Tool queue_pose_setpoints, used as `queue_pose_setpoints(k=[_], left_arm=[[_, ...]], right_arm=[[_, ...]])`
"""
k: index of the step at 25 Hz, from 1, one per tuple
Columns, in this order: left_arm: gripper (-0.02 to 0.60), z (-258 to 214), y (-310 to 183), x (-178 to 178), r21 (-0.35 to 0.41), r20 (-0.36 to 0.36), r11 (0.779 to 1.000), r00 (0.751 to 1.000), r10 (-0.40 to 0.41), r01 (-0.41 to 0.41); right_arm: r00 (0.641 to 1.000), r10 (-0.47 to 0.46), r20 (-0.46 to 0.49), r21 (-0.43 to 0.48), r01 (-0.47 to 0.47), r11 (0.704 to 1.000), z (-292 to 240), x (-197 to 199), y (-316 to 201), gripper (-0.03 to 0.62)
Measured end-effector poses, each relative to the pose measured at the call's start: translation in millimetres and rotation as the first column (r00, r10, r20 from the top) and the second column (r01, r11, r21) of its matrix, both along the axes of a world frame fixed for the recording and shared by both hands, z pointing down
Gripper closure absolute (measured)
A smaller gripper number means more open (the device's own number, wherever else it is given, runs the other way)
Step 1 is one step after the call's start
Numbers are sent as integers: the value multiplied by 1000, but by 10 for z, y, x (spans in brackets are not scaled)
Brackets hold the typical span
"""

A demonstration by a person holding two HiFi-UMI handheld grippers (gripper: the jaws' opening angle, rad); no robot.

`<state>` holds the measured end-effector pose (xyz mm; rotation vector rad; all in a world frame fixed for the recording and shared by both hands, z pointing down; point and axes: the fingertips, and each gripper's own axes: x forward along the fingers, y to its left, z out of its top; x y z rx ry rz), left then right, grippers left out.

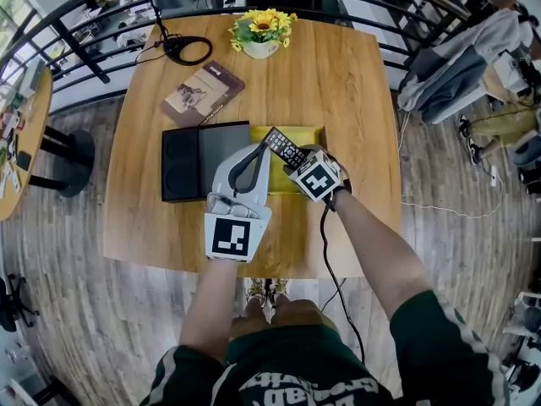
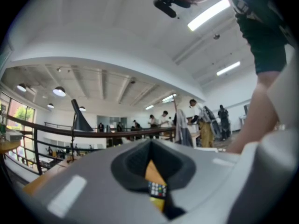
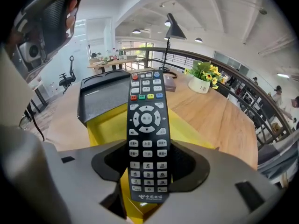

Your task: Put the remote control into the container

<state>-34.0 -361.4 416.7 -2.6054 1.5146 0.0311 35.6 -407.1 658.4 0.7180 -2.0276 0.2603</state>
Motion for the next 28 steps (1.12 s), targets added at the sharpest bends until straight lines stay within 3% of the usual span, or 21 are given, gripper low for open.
queue_pose_setpoints(k=[16, 21, 28], left_arm=[[586, 101, -14, -15, -15, -1, 1000, 1000, -15, 14], [586, 131, 26, -9, -19, 9, 1000, 1000, -9, 9], [586, 142, 37, -60, -27, -3, 999, 1000, -21, 21]], right_arm=[[991, -16, -134, -44, 11, 999, 352, 117, -4, 344], [974, -70, -214, -60, 59, 996, 454, 118, 63, 344], [975, -57, -214, -116, 33, 993, 473, 114, 44, 344]])
